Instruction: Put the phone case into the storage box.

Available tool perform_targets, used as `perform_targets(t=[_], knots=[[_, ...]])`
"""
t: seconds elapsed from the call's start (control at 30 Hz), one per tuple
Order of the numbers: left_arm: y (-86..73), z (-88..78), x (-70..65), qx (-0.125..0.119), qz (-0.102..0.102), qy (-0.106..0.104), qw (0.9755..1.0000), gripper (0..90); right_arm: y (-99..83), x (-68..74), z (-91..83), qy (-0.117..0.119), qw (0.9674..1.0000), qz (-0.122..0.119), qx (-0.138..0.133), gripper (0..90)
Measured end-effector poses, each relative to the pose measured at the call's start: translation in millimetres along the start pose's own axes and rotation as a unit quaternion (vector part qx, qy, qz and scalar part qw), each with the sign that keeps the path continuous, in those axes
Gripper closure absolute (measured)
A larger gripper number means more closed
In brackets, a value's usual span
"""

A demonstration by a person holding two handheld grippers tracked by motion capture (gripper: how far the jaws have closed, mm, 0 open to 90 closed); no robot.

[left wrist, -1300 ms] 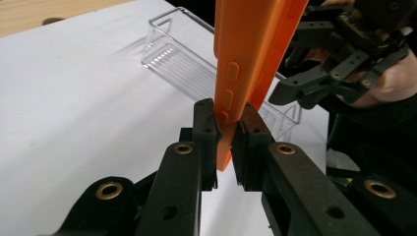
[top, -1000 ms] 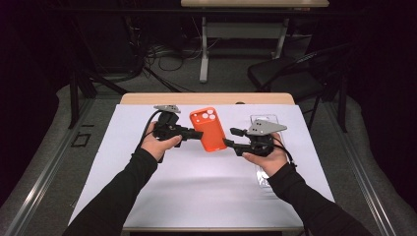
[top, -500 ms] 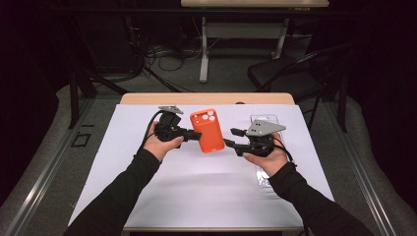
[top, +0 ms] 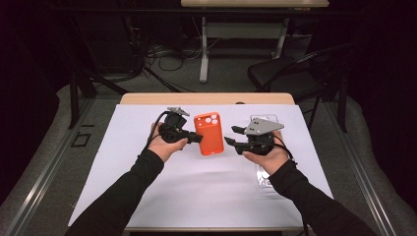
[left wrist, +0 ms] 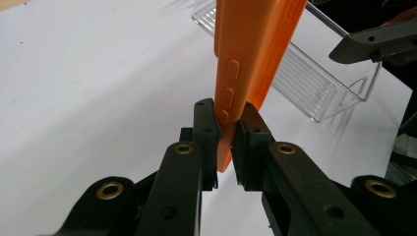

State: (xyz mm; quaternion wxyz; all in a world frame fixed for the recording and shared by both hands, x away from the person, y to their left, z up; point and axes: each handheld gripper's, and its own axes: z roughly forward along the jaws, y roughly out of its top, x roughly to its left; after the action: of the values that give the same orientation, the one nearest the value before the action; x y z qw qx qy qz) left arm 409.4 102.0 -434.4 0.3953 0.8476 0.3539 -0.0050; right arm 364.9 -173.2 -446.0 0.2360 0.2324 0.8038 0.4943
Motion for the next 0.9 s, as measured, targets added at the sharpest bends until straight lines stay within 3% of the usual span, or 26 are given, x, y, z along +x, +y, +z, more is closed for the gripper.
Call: perform_targets(t=[0.27, 0.53, 0.9], knots=[[2.4, 2.0, -1.1, 0.015, -0.016, 0.008, 0.9997, 81.7, 2.9, -0.5, 0.0, -0.011, 0.9996, -0.022, 0.014, 55.4], [6.8, 6.2, -6.4, 0.037, -0.011, 0.025, 0.9989, 81.7, 11.5, -1.7, -0.2, -0.032, 0.9977, -0.053, 0.029, 57.7], [11.0, 11.2, -13.1, 0.056, -0.001, 0.044, 0.9975, 81.7, 31.3, 4.5, 2.1, -0.069, 0.9870, -0.136, 0.052, 57.4]])
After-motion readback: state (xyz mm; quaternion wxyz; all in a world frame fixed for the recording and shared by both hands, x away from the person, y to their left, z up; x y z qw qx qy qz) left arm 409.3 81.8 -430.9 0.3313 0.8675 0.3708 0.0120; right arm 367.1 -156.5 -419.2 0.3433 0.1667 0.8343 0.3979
